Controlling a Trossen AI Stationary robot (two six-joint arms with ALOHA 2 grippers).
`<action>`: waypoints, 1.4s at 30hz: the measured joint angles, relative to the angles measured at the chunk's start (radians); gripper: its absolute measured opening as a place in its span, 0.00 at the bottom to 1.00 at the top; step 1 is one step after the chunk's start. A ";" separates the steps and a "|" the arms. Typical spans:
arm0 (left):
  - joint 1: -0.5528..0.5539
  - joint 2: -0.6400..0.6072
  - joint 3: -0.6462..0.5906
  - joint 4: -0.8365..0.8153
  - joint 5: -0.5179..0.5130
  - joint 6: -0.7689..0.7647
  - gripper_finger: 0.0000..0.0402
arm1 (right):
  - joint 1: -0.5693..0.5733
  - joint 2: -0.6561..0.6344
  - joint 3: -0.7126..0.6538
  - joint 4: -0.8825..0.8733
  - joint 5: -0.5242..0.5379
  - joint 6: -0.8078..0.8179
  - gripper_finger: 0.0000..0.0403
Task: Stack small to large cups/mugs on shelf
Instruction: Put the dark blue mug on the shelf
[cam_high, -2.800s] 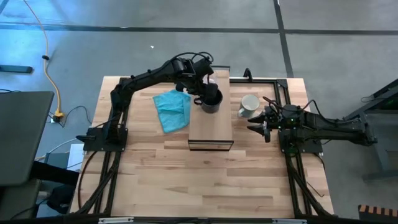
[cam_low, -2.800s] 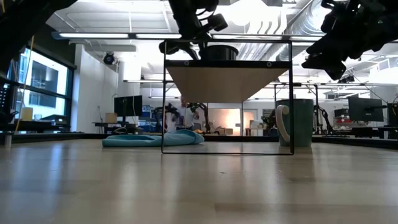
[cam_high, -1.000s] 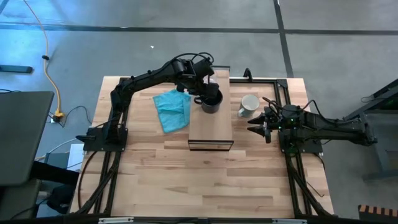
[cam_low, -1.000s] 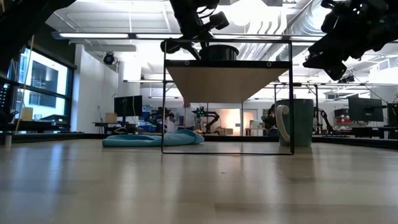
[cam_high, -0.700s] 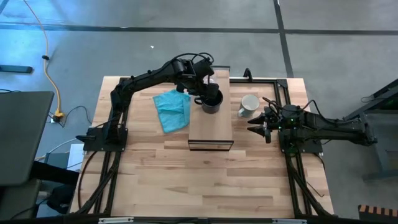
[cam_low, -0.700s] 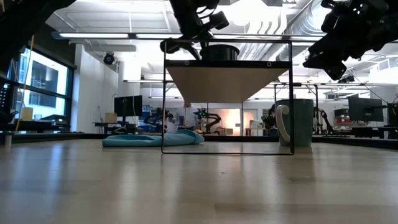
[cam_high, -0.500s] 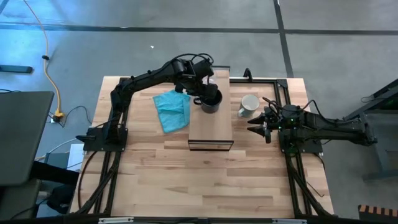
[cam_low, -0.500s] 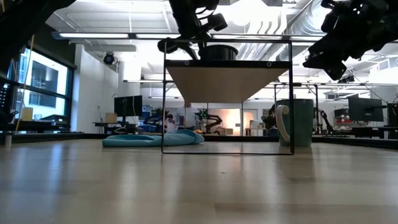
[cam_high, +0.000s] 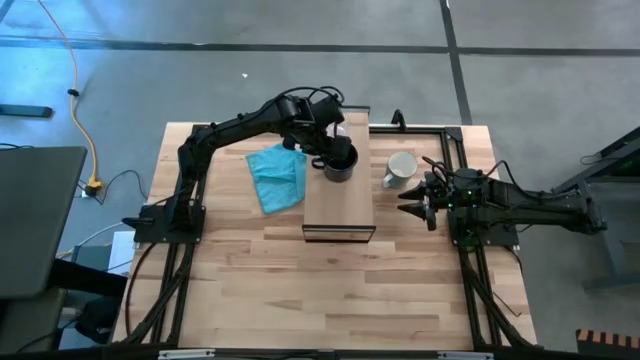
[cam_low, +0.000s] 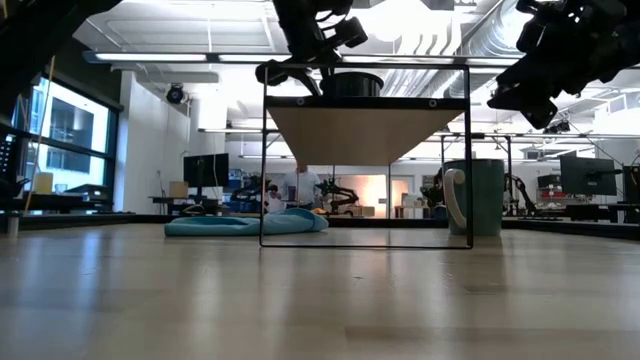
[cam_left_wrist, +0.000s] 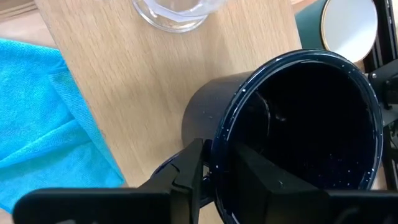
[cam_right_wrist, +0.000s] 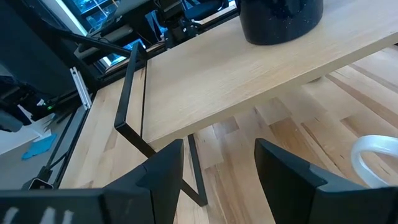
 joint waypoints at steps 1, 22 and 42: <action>0.000 0.000 0.000 0.000 0.000 0.000 0.16 | 0.000 0.000 0.000 0.000 0.000 0.000 0.47; 0.002 0.000 0.000 -0.027 -0.015 -0.010 0.38 | 0.000 0.000 0.000 0.000 -0.004 -0.007 0.47; 0.002 0.000 0.000 -0.031 -0.027 0.061 0.58 | 0.000 0.000 0.000 -0.002 -0.010 -0.007 0.47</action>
